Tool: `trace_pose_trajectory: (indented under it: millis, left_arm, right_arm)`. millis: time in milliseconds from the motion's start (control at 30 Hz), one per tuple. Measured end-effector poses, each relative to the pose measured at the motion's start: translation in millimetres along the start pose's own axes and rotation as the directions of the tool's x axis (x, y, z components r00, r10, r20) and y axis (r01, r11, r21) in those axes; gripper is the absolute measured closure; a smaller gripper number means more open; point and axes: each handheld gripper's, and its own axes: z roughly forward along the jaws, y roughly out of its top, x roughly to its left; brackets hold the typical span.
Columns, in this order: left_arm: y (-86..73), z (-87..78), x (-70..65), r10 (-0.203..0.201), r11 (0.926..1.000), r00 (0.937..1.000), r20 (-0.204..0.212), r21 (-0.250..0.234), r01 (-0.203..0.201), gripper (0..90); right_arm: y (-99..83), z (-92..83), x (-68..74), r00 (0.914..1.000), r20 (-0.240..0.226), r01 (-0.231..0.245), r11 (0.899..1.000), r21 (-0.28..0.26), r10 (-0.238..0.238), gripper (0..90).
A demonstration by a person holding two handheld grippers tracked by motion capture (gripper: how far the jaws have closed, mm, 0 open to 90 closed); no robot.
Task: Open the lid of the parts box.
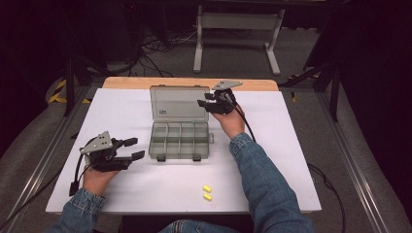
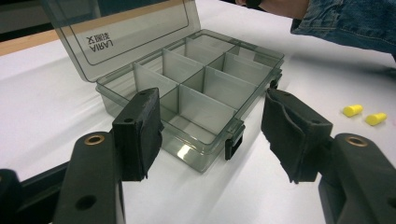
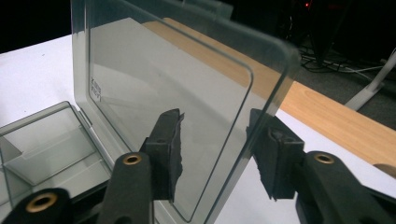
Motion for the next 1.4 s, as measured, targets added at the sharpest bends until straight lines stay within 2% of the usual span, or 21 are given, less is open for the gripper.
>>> trace_pose_trajectory:
  millis: [267, 433, 767, 900, 1100, 1400]
  left_arm:
    - [-0.4, 0.3, -0.4, 0.001, 1.0, 1.0, 0.0, 0.004, -0.001, 37.6]
    - [-0.6, 0.2, -0.4, 0.001, 1.0, 1.0, 0.0, 0.004, -0.001, 37.6]
    - [-0.8, 0.2, -0.4, 0.003, 1.0, 1.0, 0.0, 0.006, -0.003, 37.2]
    - [-1.0, 0.3, -0.2, 0.001, 1.0, 1.0, 0.002, 0.005, -0.001, 37.1]
    - [-1.1, 0.3, -0.1, 0.001, 1.0, 1.0, 0.001, 0.007, -0.001, 37.1]
    - [-1.4, 0.6, -0.2, 0.001, 1.0, 1.0, 0.002, 0.005, -0.001, 36.4]
  right_arm:
    - [-9.4, 11.8, -4.3, 0.9996, -0.001, -0.029, 0.999, 0.026, 0.029, 44.1]
    - [-14.5, 17.2, -7.0, 0.9983, -0.01, -0.058, 0.998, 0.034, 0.058, 41.6]
    - [-25.5, 25.4, -11.0, 0.9939, -0.027, -0.104, 0.991, 0.087, 0.106, 38.3]
    - [-30.4, 28.7, -12.6, 0.9898, -0.044, -0.129, 0.985, 0.119, 0.135, 37.2]
    - [-33.2, 29.7, -14.2, 0.9868, -0.056, -0.143, 0.98, 0.139, 0.152, 37.2]
    - [-38.8, 31.2, -18.8, 0.9741, -0.079, -0.195, 0.964, 0.182, 0.212, 37.6]
